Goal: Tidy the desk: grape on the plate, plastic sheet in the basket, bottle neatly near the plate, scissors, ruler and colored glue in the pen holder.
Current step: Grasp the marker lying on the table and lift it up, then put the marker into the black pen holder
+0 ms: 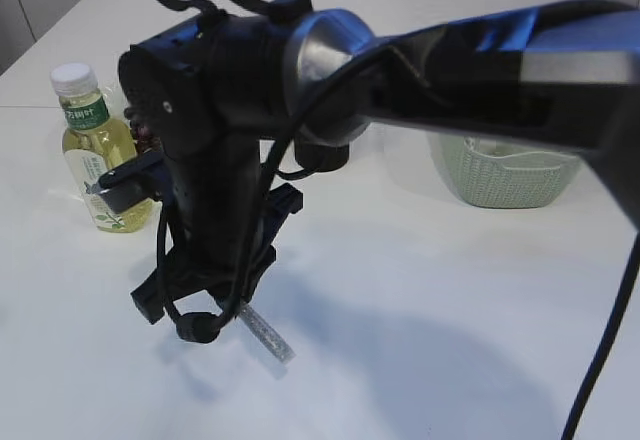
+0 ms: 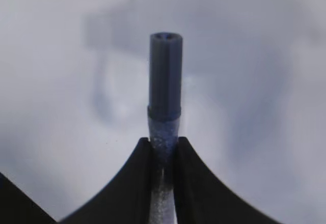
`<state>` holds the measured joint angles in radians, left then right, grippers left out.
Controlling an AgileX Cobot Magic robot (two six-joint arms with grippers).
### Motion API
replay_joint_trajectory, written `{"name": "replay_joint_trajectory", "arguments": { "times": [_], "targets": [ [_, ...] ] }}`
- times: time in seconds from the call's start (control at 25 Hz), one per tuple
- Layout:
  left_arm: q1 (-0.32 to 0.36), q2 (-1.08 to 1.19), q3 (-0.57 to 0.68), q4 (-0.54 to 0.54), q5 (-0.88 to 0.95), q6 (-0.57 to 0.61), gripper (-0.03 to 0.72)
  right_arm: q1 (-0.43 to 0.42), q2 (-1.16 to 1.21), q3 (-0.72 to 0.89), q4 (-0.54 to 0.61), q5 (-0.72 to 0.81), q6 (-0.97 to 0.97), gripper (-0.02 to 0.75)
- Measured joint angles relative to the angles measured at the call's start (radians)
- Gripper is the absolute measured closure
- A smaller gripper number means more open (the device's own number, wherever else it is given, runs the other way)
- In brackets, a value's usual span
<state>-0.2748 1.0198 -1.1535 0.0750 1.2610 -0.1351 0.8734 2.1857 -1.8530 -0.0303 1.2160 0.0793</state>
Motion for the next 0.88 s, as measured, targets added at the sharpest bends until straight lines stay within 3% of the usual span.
{"name": "replay_joint_trajectory", "arguments": {
  "times": [0.2,0.56,0.88],
  "targets": [
    [0.000,0.000,0.000,-0.004,0.000,0.000,0.392,0.002,-0.144,0.184,0.023,-0.158,-0.115,0.624],
    [0.000,0.000,0.000,-0.021,-0.002,0.000,0.392,0.002,-0.545,0.758,0.044,-0.777,-0.179,0.624],
    [0.000,0.000,0.000,-0.054,-0.017,0.000,0.400,-0.117,-0.612,0.831,0.048,-1.050,-0.127,0.625]
  ]
}}
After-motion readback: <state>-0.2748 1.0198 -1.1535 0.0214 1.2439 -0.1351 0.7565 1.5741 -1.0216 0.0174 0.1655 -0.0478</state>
